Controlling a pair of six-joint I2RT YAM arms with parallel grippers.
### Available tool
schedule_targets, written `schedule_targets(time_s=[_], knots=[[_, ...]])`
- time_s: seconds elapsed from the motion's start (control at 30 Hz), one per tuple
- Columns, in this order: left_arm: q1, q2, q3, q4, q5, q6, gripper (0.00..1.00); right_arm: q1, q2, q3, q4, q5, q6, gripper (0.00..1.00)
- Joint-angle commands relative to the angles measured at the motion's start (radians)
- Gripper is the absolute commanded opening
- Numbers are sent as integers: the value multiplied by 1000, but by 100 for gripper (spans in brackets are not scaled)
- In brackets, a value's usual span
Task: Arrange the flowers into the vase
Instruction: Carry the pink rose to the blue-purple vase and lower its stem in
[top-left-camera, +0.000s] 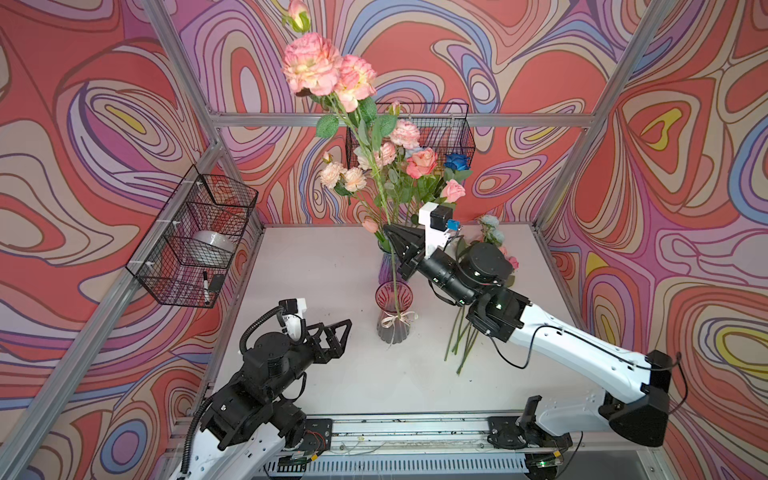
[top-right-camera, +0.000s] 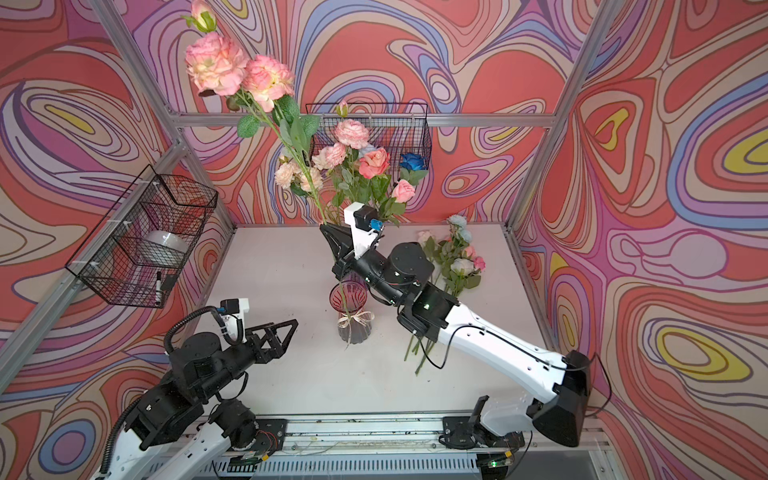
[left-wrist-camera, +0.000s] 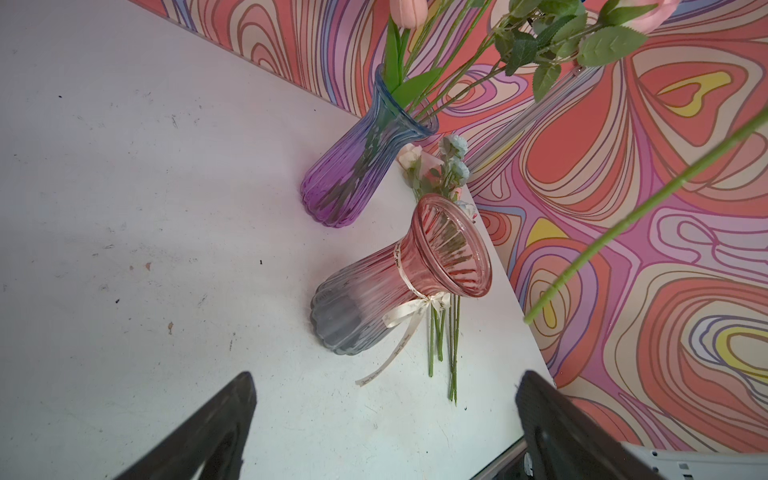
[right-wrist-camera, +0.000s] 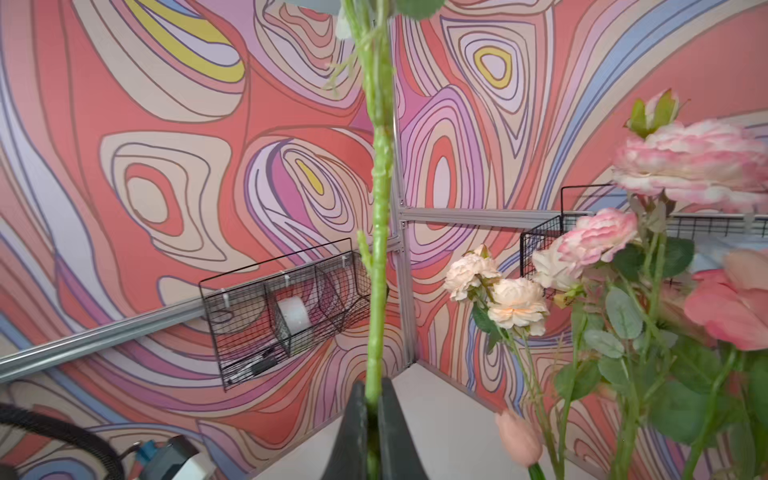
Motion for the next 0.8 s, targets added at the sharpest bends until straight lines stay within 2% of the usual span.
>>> schedule_targets(time_s=[0.0, 0.17, 0.3, 0.57, 0.77], knots=[[-5, -8, 24, -27, -9, 10, 100, 4, 54, 68, 130, 86, -115, 0], [-5, -13, 10, -18, -7, 8, 100, 4, 152, 90, 157, 130, -174, 0], [-5, -12, 3, -10, -5, 9, 100, 4, 179, -1, 225, 151, -169, 0], [-6, -2, 2, 0, -3, 22, 100, 13, 133, -241, 321, 158, -96, 0], [-5, -2, -12, 12, -6, 20, 100, 24, 65, -367, 292, 132, -27, 0]])
